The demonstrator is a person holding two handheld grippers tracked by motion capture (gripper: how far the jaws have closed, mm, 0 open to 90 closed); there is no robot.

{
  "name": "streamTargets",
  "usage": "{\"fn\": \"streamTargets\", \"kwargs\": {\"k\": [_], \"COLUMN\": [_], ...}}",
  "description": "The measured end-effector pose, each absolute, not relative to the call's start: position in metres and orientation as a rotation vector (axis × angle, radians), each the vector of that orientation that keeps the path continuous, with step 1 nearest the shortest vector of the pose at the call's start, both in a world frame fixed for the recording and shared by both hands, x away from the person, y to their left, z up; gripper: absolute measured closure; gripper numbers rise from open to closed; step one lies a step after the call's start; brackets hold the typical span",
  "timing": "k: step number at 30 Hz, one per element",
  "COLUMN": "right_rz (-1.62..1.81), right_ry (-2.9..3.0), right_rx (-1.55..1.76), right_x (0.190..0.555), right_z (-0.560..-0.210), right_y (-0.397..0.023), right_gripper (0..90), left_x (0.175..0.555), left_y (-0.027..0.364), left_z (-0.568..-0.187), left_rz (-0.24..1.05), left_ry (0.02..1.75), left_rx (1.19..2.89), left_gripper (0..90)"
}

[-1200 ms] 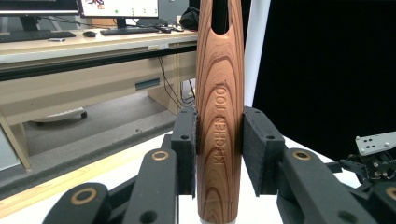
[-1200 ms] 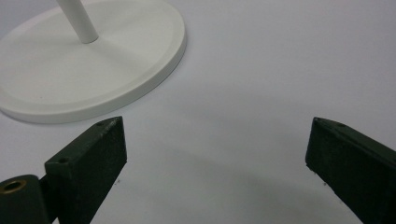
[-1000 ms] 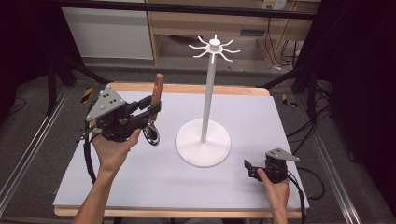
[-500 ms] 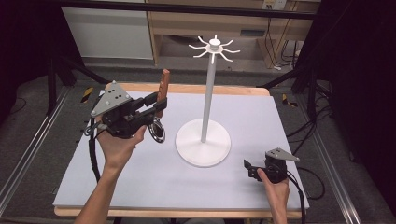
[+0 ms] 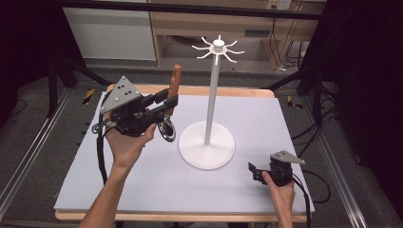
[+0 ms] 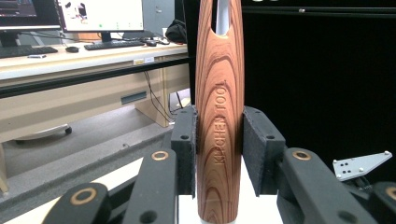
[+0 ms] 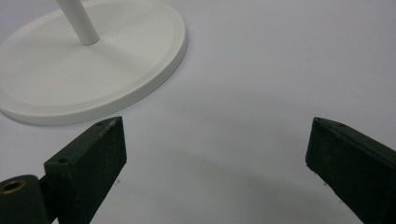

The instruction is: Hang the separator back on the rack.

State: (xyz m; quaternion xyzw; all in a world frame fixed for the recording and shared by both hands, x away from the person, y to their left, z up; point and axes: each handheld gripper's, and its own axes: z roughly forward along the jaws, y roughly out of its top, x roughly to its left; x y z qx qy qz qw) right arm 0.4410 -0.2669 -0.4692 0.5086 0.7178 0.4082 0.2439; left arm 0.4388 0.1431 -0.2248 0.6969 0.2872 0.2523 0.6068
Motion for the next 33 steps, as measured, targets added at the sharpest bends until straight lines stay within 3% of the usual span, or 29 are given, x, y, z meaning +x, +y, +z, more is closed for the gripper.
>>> {"fn": "streamTargets", "kwargs": {"k": [33], "right_rz": [1.129], "right_ry": [1.955], "right_rx": [1.404], "right_x": [0.441], "right_z": [-0.469], "right_y": [-0.270], "right_gripper": [5.7], "left_x": [0.459], "left_y": [0.124], "left_z": [-0.206], "left_rz": [0.564], "left_ry": [0.661], "left_rx": [1.622], "left_gripper": [67.4]}}
